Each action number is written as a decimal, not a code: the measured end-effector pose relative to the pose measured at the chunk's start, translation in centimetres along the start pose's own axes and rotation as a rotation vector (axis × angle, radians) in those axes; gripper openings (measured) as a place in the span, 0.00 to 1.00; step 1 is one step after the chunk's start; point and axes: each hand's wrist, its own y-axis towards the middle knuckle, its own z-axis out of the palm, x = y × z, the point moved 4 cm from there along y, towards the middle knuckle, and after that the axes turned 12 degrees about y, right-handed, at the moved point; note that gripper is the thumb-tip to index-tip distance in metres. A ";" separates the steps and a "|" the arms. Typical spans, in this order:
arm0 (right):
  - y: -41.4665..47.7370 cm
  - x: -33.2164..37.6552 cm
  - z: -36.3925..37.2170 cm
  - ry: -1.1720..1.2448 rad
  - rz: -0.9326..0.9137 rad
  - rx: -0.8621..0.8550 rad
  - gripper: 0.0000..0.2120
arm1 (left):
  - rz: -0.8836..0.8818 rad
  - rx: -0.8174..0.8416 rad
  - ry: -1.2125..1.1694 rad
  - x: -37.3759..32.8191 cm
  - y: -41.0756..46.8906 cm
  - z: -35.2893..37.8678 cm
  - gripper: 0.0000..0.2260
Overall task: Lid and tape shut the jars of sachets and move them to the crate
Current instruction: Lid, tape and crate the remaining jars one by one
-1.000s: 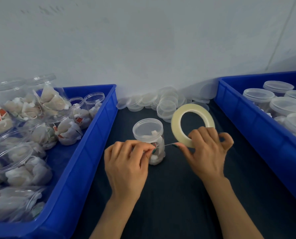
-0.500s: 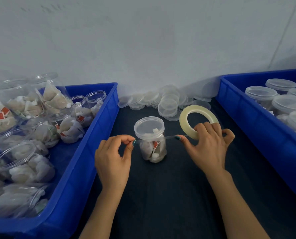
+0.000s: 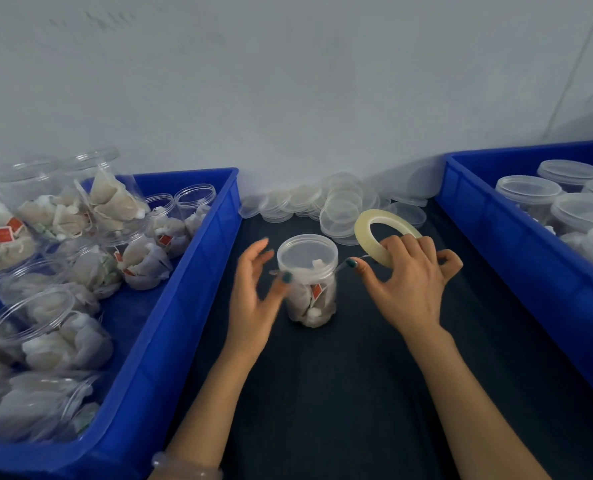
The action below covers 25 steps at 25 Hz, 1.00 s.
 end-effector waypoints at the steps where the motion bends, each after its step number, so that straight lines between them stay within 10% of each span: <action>1: 0.0 0.1 0.0 -0.003 -0.004 0.001 0.28 | 0.005 0.105 0.000 0.0 0.4 0.7 0.39; 18: -0.1 -0.6 -0.3 0.119 0.103 0.039 0.26 | -0.066 0.462 -0.241 0.2 3.3 3.1 0.50; 25: -0.4 -0.5 1.6 0.387 0.218 0.317 0.26 | -0.056 0.584 -0.204 0.7 3.0 3.5 0.45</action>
